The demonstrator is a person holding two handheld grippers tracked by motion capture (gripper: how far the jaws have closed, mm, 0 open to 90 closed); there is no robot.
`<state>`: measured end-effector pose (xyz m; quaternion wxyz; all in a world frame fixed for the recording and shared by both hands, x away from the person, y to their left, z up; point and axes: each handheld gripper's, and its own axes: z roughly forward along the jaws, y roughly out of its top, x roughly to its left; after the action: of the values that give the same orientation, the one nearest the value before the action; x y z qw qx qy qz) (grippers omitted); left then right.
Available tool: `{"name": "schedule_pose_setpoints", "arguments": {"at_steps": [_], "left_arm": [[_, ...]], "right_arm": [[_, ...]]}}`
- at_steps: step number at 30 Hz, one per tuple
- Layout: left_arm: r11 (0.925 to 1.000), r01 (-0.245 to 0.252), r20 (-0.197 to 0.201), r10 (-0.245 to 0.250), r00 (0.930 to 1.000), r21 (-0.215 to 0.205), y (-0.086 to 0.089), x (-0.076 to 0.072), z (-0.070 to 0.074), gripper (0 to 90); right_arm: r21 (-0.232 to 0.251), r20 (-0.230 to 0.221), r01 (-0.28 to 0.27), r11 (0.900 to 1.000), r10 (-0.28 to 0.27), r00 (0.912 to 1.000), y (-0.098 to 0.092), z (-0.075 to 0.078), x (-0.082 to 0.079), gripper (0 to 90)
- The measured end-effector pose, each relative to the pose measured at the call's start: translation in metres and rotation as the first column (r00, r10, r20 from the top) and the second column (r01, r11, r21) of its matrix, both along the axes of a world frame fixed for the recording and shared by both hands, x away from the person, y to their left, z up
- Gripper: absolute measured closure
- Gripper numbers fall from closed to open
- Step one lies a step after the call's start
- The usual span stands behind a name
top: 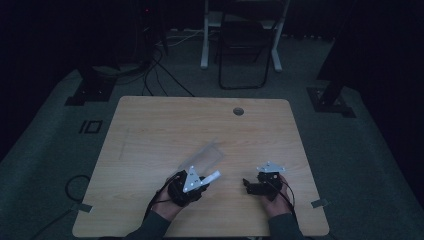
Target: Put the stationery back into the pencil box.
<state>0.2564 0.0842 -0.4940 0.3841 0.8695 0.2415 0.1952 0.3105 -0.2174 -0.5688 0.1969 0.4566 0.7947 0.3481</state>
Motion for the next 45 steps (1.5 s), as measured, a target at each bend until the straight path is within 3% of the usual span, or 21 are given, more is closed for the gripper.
{"name": "schedule_pose_setpoints", "arguments": {"at_steps": [34, 45], "left_arm": [[0.9988, -0.049, 0.021, 0.049, 0.9986, 0.002, -0.009, 0.022, -0.004, 70.8], [0.9969, -0.077, 0.031, 0.076, 0.9966, 0.020, -0.008, 0.030, -0.008, 70.8]], "right_arm": [[0.000, 0.000, 0.000, 1.000, 0.000, 1.0000, 0.000, 0.000, 0.000, 12.8], [0.000, 0.000, 0.000, 1.000, 0.000, 1.0000, 0.000, 0.000, 0.000, 12.8]]}}
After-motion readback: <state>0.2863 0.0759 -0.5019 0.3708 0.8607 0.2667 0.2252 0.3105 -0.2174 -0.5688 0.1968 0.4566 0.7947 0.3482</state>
